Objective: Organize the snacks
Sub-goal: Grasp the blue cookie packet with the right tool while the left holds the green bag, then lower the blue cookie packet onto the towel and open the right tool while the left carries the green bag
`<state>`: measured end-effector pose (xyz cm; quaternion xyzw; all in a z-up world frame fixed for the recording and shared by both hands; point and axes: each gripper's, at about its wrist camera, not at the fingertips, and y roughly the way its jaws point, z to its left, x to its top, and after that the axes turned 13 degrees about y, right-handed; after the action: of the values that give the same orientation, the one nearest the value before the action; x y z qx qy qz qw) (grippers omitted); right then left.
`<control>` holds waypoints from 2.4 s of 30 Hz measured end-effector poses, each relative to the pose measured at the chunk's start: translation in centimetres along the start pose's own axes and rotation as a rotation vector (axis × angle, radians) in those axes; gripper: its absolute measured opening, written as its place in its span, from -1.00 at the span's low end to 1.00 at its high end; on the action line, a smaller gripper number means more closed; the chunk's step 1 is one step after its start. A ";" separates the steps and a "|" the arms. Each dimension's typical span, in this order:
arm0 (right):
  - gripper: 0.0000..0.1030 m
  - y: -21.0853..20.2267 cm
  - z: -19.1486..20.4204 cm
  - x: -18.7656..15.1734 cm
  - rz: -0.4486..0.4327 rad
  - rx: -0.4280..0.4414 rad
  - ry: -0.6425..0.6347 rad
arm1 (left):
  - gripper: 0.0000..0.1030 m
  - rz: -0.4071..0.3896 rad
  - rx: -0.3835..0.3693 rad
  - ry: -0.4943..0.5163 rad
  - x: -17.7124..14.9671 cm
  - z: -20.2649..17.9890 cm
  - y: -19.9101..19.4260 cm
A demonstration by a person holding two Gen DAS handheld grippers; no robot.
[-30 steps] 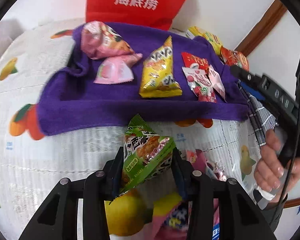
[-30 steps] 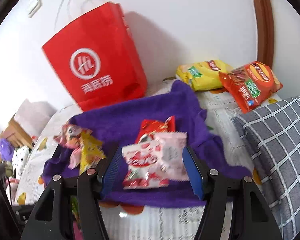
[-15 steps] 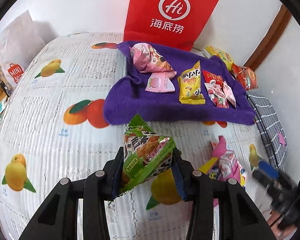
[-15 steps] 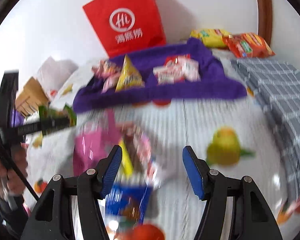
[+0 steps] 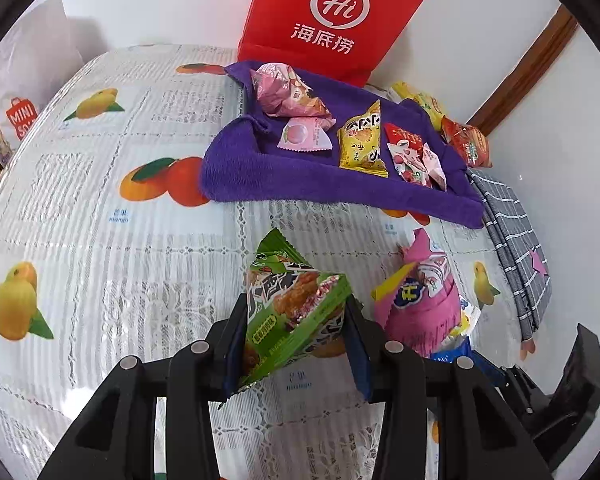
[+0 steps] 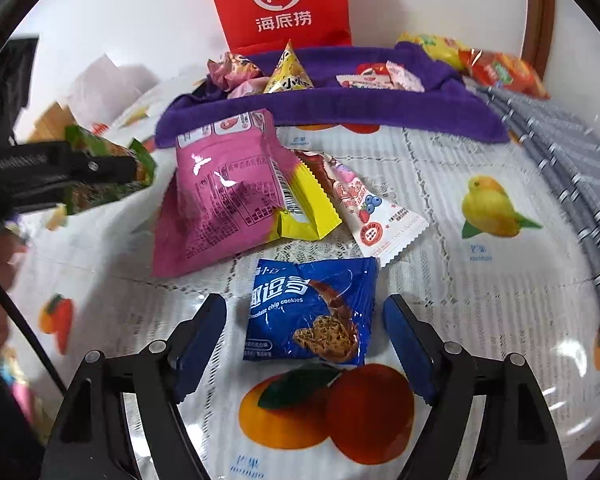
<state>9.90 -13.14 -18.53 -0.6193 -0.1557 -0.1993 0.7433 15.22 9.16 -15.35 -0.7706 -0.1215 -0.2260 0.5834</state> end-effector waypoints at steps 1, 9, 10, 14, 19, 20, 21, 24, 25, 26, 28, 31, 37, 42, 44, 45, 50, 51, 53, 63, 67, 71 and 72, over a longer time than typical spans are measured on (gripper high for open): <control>0.47 0.1 0.4 -0.2 -0.014 -0.033 -0.015 | -0.20 0.003 -0.003 0.000 -0.1 0.0 0.0; -0.01 -0.3 -0.8 0.3 -0.037 -0.035 0.028 | -0.20 0.000 0.003 0.009 -0.2 0.6 -0.7; -0.01 -0.4 -1.1 0.5 -0.028 -0.022 0.040 | -0.20 -0.002 0.002 0.010 -0.1 0.7 -0.8; -0.01 -2.3 -1.6 1.5 -0.043 0.035 0.070 | -0.20 -0.018 -0.007 0.015 0.7 0.6 -1.3; -0.01 -5.3 -1.7 4.3 -0.118 0.080 0.078 | -0.20 -0.047 -0.020 0.029 2.7 0.1 -2.0; -0.01 -5.6 -1.7 4.9 -0.131 0.079 0.077 | -0.20 -0.054 -0.023 0.031 3.2 0.0 -2.1; -0.01 -6.0 -1.7 5.9 -0.149 0.075 0.076 | -0.20 -0.060 -0.025 0.032 3.8 -0.2 -2.3; -0.01 -6.8 -1.7 8.5 -0.191 0.059 0.076 | -0.20 -0.073 -0.020 0.044 5.6 -0.6 -2.6; -0.01 -7.1 -1.6 9.8 -0.215 0.049 0.072 | -0.20 -0.079 -0.012 0.052 6.2 -0.8 -2.7; -0.01 -7.2 -1.5 10.7 -0.230 0.040 0.071 | -0.20 -0.087 0.004 0.061 6.8 -1.0 -2.9; -0.01 -7.3 -1.3 12.9 -0.258 0.027 0.074 | -0.20 -0.112 0.063 0.093 8.2 -1.6 -3.3; -0.01 -7.1 -1.2 15.3 -0.258 0.017 0.108 | -0.20 -0.135 0.103 0.128 10.1 -2.5 -3.7; -0.01 -6.1 -0.2 19.5 -0.268 0.078 0.140 | -0.20 -0.158 0.109 0.174 14.0 -4.0 -4.2; 0.00 -4.2 0.0 22.4 -0.285 0.091 0.146 | -0.20 -0.190 0.116 0.175 16.6 -4.3 -4.3; 0.00 -3.2 -0.1 23.1 -0.285 0.079 0.149 | -0.20 -0.184 0.118 0.157 17.5 -3.8 -3.5; 0.00 -2.6 -0.1 23.5 -0.279 0.080 0.148 | -0.20 -0.181 0.116 0.150 17.8 -3.6 -3.1; 0.00 0.4 -0.8 24.6 -0.258 0.111 0.153 | -0.20 -0.156 0.107 0.102 19.7 -2.5 -0.7; 0.00 0.9 -1.0 24.7 -0.257 0.117 0.158 | -0.20 -0.156 0.101 0.099 19.9 -2.4 -0.4; 0.00 1.9 -1.3 24.8 -0.253 0.129 0.162 | -0.20 -0.158 0.101 0.097 20.1 -2.2 0.3; 0.01 5.9 -2.2 23.2 -0.193 0.180 0.168 | -0.20 -0.116 0.083 0.054 19.9 -0.3 2.6; 0.02 7.0 -1.7 22.2 -0.168 0.164 0.137 | -0.20 -0.102 0.081 0.057 19.8 -0.6 3.1; 0.03 7.8 -1.6 21.5 -0.145 0.146 0.121 | -0.20 -0.103 0.066 0.066 19.8 -1.2 3.1; 0.03 7.9 -1.6 21.4 -0.139 0.145 0.120 | -0.20 -0.101 0.066 0.070 19.8 -1.4 3.1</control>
<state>32.45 -15.70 -15.36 -0.5384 -0.1676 -0.2755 0.7786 33.53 5.45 -7.99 -0.7355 -0.1472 -0.2777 0.6003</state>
